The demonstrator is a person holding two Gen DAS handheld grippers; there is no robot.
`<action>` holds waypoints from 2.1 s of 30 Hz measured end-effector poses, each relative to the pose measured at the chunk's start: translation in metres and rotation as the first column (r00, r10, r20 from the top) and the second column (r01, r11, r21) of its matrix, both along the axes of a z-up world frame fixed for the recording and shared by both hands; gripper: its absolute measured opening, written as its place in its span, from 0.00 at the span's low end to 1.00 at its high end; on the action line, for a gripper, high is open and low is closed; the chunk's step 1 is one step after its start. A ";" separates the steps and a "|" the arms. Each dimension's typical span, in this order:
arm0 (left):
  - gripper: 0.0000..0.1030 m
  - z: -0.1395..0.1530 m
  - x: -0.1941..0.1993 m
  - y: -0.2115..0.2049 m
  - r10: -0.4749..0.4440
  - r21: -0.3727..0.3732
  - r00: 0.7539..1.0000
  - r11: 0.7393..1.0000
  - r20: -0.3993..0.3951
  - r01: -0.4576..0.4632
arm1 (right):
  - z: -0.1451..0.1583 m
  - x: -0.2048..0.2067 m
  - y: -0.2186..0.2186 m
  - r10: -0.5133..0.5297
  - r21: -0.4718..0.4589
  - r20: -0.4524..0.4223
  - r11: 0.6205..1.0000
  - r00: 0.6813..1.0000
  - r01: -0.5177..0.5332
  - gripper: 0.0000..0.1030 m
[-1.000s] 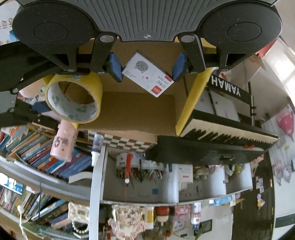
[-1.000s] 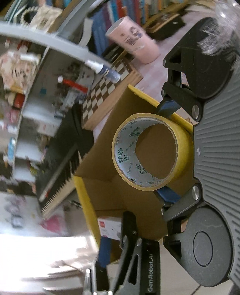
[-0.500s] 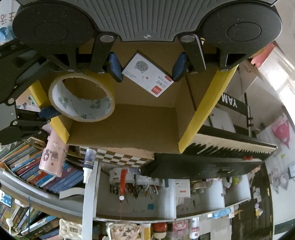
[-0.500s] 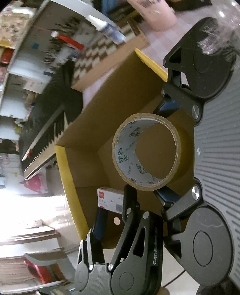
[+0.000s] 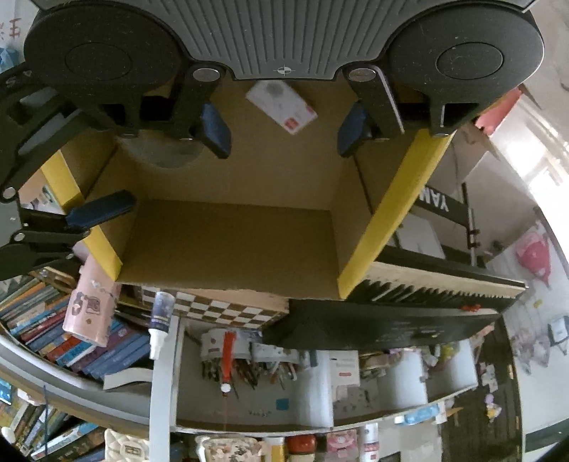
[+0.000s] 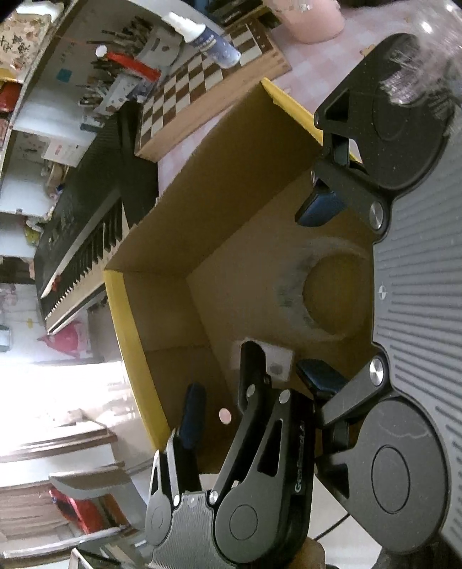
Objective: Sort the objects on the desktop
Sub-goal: 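Lower both into the yellow box and open both grippers, then withdraw both grippers from the yellow box back over the table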
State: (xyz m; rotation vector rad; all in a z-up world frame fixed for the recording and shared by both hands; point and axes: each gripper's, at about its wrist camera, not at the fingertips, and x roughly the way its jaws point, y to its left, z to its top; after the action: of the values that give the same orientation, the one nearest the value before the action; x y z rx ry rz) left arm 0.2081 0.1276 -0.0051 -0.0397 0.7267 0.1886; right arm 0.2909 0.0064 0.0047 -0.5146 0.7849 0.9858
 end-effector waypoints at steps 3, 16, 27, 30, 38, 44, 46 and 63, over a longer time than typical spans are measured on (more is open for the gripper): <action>0.75 0.004 -0.004 0.003 0.011 -0.018 1.000 1.000 0.024 -0.011 | 0.004 -0.005 -0.002 -0.026 -0.004 0.028 1.000 0.999 0.026 0.80; 0.78 0.038 -0.034 0.018 0.044 -0.071 0.985 0.997 0.164 -0.033 | 0.043 -0.037 -0.037 -0.305 0.168 0.074 0.942 0.949 0.290 0.80; 0.79 0.046 -0.057 0.022 0.010 -0.076 0.979 0.997 0.206 0.006 | 0.058 -0.072 -0.056 -0.531 0.288 0.076 0.822 0.844 0.491 0.79; 0.79 0.046 -0.064 0.024 0.007 -0.084 0.978 0.996 0.210 0.011 | 0.057 -0.083 -0.061 -0.586 0.310 0.076 0.783 0.807 0.540 0.78; 0.79 0.040 -0.083 0.025 -0.013 -0.103 0.978 0.994 0.207 0.035 | 0.050 -0.117 -0.076 -0.687 0.330 0.063 0.699 0.724 0.634 0.77; 0.79 0.030 -0.103 0.027 -0.030 -0.115 0.985 0.992 0.172 0.050 | 0.037 -0.143 -0.084 -0.740 0.336 0.025 0.640 0.673 0.691 0.77; 0.79 0.025 -0.112 0.028 -0.023 -0.122 0.988 0.992 0.153 0.042 | 0.031 -0.155 -0.085 -0.753 0.333 0.010 0.623 0.658 0.708 0.77; 0.84 0.008 -0.178 0.012 -0.044 -0.065 0.996 0.997 0.074 0.049 | -0.007 -0.247 -0.072 -0.784 0.261 0.019 0.603 0.620 0.754 0.77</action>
State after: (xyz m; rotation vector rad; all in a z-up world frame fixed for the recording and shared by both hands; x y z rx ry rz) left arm 0.0297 0.1394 0.0031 -0.0928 0.6604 0.1177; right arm 0.0441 -0.0652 -0.0021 0.0056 0.6595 0.1996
